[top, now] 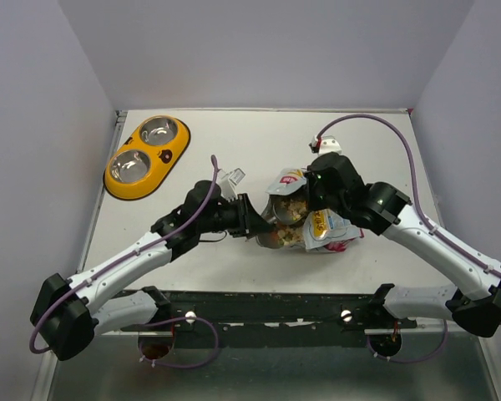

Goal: Serve the pet food

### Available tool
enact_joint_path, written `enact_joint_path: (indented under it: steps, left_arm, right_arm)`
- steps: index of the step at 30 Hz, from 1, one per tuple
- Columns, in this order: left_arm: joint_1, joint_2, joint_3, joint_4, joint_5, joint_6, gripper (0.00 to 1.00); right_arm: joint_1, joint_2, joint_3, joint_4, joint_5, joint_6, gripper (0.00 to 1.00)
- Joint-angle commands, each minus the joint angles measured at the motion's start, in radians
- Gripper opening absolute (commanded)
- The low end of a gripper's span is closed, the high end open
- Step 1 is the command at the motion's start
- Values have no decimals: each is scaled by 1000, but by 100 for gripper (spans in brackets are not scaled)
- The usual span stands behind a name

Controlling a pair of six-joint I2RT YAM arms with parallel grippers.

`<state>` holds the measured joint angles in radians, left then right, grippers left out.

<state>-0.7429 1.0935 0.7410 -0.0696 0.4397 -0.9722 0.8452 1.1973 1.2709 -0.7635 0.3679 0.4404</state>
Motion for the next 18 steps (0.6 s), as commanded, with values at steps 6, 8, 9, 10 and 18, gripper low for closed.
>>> enact_joint_path:
  steps: [6, 8, 9, 10, 18]
  left_arm:
    - [27, -171, -101, 105, 39, 27, 0]
    - [28, -188, -126, 128, 53, 24, 0]
    - [31, -202, -146, 155, 62, 17, 0]
    - [31, -214, -159, 181, 67, 10, 0]
    - [37, -248, -316, 333, 5, -40, 0]
  right_arm:
    - [-3, 19, 140, -79, 186, -8, 1]
    - [-5, 22, 151, -77, 187, -8, 1]
    - [-8, 22, 154, -77, 187, -12, 1]
    - [-8, 22, 153, -79, 192, -15, 1]
    - [-17, 13, 157, -74, 184, -9, 1]
